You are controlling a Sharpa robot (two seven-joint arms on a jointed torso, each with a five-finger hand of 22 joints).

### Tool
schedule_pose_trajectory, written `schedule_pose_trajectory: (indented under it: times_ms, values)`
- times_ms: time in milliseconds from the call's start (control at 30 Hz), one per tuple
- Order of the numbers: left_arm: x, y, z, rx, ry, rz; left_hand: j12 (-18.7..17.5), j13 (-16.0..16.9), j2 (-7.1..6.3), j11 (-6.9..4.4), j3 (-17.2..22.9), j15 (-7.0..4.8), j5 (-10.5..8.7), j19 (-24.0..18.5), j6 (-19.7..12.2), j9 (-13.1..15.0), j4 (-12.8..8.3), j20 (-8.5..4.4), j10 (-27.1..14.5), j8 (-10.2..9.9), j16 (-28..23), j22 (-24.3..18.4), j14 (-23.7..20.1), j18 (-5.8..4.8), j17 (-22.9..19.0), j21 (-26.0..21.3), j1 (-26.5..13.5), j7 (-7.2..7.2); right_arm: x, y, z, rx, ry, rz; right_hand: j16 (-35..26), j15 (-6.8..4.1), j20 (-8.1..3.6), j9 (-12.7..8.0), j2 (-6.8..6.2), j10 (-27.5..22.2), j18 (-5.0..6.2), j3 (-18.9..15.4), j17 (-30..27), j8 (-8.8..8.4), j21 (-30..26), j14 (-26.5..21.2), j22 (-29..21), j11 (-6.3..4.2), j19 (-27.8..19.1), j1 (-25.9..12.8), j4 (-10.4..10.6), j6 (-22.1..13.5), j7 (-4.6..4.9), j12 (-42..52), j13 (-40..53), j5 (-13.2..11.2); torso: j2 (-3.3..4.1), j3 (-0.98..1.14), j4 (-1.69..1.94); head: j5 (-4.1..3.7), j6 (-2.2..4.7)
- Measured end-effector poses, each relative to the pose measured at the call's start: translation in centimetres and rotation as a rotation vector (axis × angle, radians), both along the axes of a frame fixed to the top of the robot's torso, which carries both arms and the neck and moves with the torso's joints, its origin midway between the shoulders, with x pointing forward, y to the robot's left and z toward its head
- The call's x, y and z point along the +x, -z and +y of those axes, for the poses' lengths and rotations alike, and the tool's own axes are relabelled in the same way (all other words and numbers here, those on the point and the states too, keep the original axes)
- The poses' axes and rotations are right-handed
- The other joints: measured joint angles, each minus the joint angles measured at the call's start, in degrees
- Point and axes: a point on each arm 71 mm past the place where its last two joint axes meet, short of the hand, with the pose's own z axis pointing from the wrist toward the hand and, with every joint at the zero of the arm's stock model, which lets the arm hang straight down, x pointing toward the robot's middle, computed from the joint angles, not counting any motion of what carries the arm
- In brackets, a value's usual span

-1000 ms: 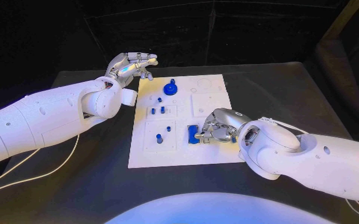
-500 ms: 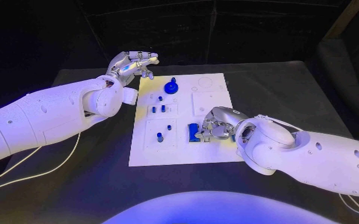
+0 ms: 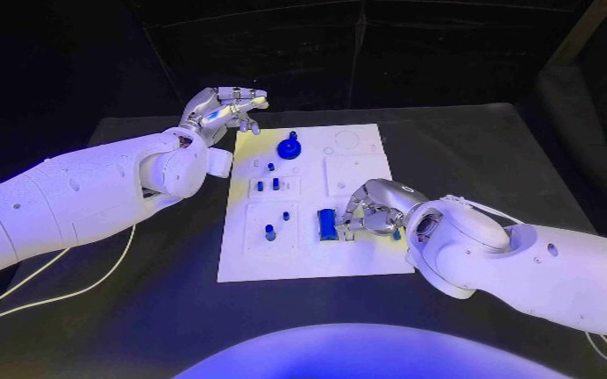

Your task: Assemble the parts on the task board

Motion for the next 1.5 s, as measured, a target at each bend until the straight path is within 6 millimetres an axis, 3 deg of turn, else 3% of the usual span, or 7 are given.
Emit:
schedule_pose_trajectory:
  times_ms: [167,300,567,933,1500]
  values:
    - [0.0,0.0,0.1,0.001,-0.001,0.000,0.0,0.0,0.00,0.00,0.0,0.00,0.00,0.0,0.0,0.0,0.0,0.00,0.0,0.0,0.0,0.0,0.0,0.00,0.0,0.0,0.0,0.00,0.5,-0.8,-2.8,0.000,0.054,-0.017,-0.2,0.71,0.45,-0.8,0.14,-0.6,0.00,-0.3,0.0,-2.02,-0.2,0.1,0.0,0.72,0.0,0.9,-0.3,-1.8,0.91,-1.2,-0.7,0.2,-0.02,0.01,-0.07,-0.48,0.18]
    - [0.0,0.0,0.2,0.001,-0.003,0.001,0.0,0.0,0.00,0.00,0.0,0.00,0.00,0.0,0.0,0.0,0.0,0.00,0.0,0.0,0.0,0.0,0.0,0.00,0.0,0.0,0.0,0.00,1.0,-1.5,-5.1,-0.016,0.098,-0.030,-0.2,0.89,0.45,-0.9,0.15,-0.7,0.00,-0.5,0.0,-2.18,-0.2,0.0,0.0,0.87,0.0,0.9,-0.5,-1.8,0.91,-1.7,-1.1,0.2,-0.02,0.01,-0.19,-1.05,0.30]
    - [-0.1,0.1,0.1,0.000,0.001,0.003,0.0,0.0,0.00,0.00,0.0,0.00,0.00,0.0,0.0,0.0,0.0,0.00,0.0,0.0,0.0,0.0,0.0,0.00,0.0,0.0,0.0,0.00,1.3,-1.5,-7.1,-0.065,0.126,-0.041,-0.2,0.98,0.87,-1.1,-0.11,-0.9,0.01,-1.2,0.0,-2.84,-0.2,-0.1,0.0,1.07,0.0,1.1,-0.1,-1.8,0.91,-2.1,-1.3,-0.5,-0.02,0.07,-0.27,-2.50,0.57]
    - [-0.2,0.2,0.1,-0.001,0.003,0.006,0.0,0.0,0.00,0.00,-0.2,0.20,0.00,0.0,-0.4,0.0,-0.2,0.00,0.0,0.0,0.0,-0.1,-0.2,0.00,-0.2,-0.4,0.0,0.00,1.7,-0.7,-7.8,-0.183,0.116,-0.003,-0.5,0.98,0.86,-1.3,-1.69,-0.9,0.01,-2.9,-0.1,-3.30,-0.5,-0.1,0.0,1.06,0.0,-0.5,1.3,-0.8,0.87,-2.6,-1.4,-3.3,0.02,0.07,-0.10,-3.04,0.47]
    - [-0.2,0.3,0.1,-0.002,0.005,0.010,0.0,0.0,0.00,0.00,-0.2,0.20,0.00,0.0,-0.4,0.0,-0.2,0.00,0.0,0.0,0.0,-0.1,-0.2,0.00,-0.2,-0.4,0.0,0.00,1.2,-0.2,-6.9,-0.258,0.073,0.047,-0.8,0.97,0.86,-1.0,-2.28,-0.9,0.01,-3.4,-0.2,-3.29,-0.5,-0.1,0.0,1.06,0.0,-1.1,2.2,1.2,0.35,-2.7,-1.4,-3.7,-0.04,0.02,0.07,-3.19,0.34]
